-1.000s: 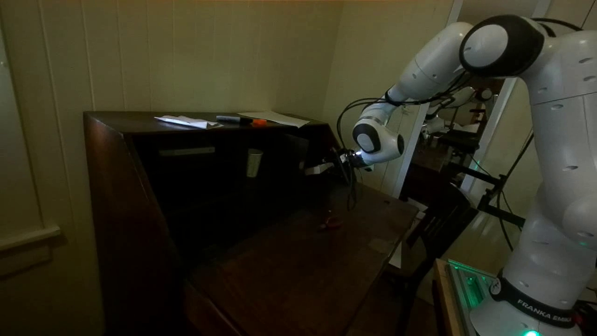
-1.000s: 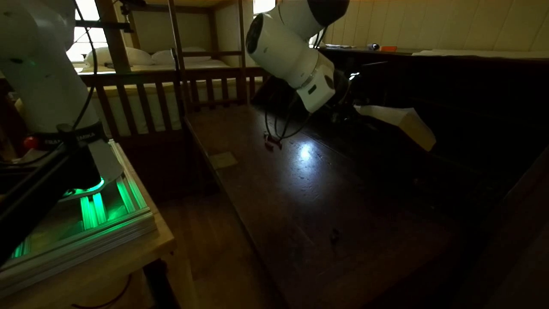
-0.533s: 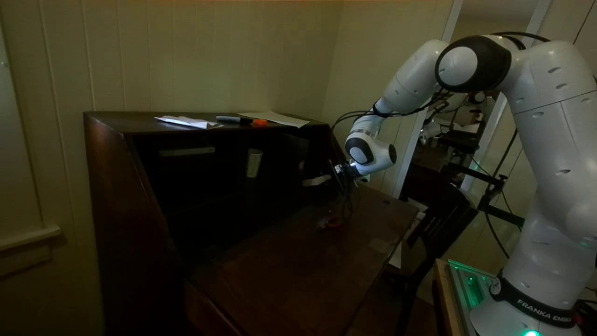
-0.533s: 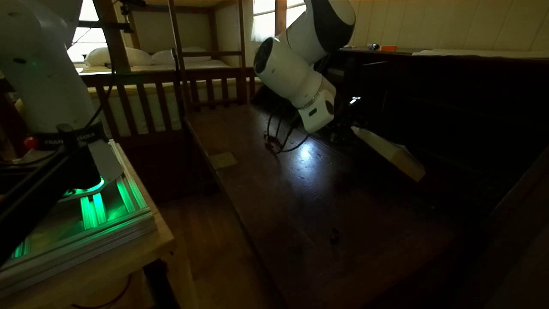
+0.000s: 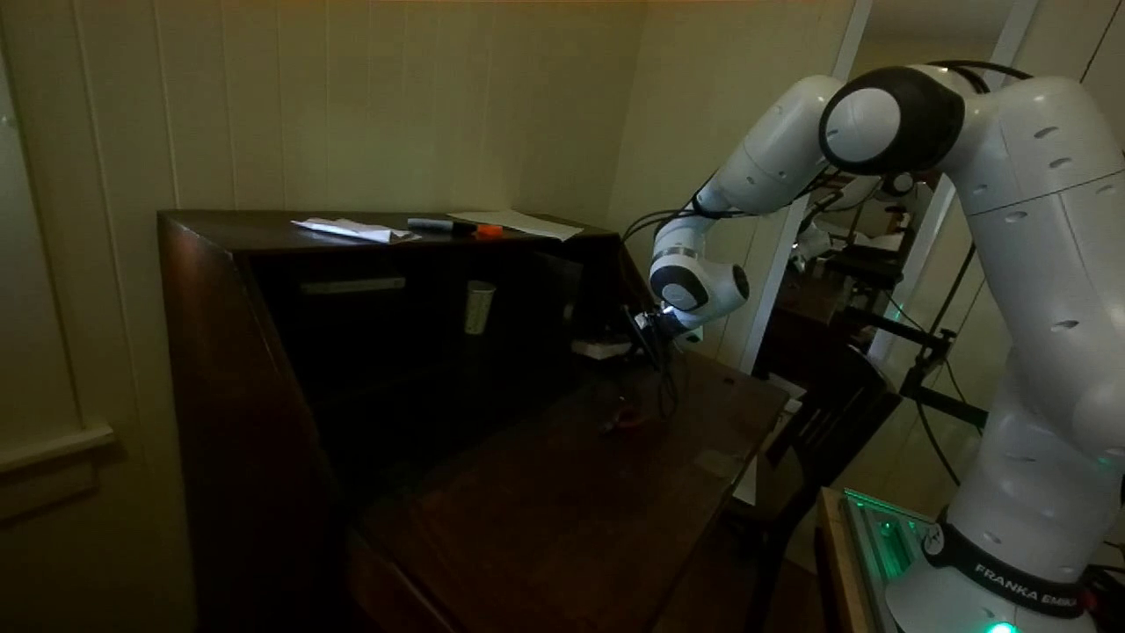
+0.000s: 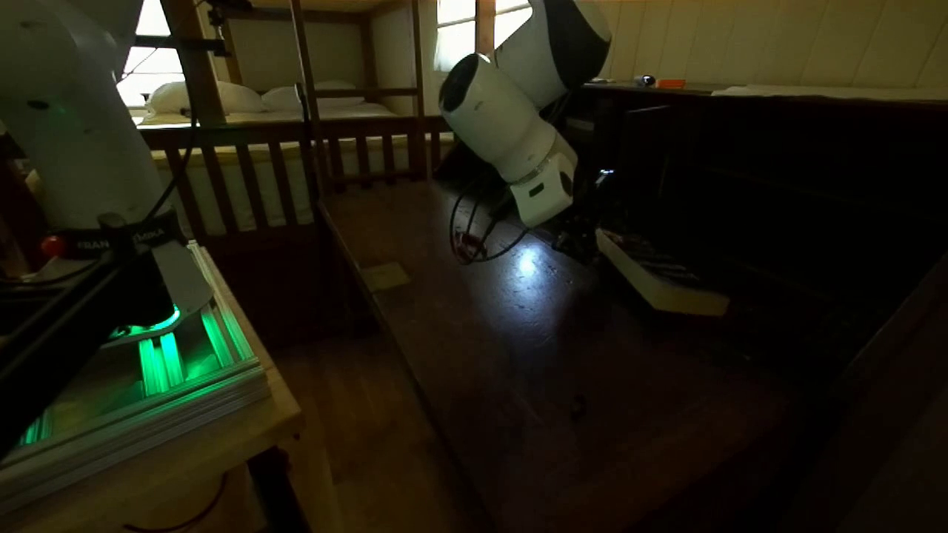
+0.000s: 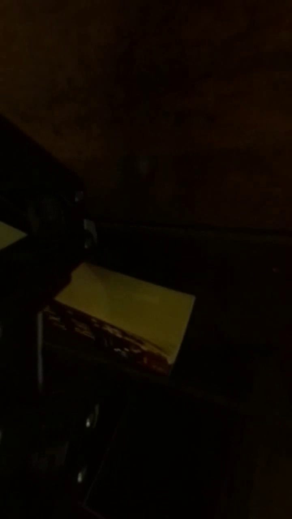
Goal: Put the book on the bottom part of the desk
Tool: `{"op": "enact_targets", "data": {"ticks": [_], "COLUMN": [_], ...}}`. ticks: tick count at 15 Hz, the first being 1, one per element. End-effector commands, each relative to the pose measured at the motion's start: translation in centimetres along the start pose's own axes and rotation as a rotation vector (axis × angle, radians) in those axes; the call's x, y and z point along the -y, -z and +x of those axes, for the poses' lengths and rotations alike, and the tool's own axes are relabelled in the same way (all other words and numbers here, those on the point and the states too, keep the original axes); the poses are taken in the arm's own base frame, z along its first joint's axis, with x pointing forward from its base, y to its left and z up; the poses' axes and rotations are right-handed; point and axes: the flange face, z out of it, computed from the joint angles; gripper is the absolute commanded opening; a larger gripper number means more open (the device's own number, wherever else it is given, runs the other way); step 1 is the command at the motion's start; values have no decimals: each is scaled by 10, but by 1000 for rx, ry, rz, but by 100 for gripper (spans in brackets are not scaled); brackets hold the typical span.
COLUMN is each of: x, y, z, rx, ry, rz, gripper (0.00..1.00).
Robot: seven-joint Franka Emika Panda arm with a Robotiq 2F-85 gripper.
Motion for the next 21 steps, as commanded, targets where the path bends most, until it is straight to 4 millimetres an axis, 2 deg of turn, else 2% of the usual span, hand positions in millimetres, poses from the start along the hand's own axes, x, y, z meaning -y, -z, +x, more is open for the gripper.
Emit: {"op": "enact_targets", "data": {"ticks": [1,3,6,8,9,10,13,14,17,18,19,20,21], "x": [-5,-8,-4,-1,-7,-19,-37,-49,-73,-72,-56,-70,-65], "y": [36,56,98,131,140,143,167,173,186,195,172,173,172], "z": [-1,-1,-4,-13,-22,-39,-71,-82,-103,-105,-100,-103,-105], "rx": [10,4,-9,1,27,61,190,222,306,349,385,326,353], "ry": [47,82,148,215,249,296,377,418,573,619,651,599,615], "rz": [-82,-124,-171,-197,-219,-259,-263,-288,-335,-307,-276,-338,-317], "gripper": [99,100,100,100,100,100,100,100,100,100,100,100,100]}}
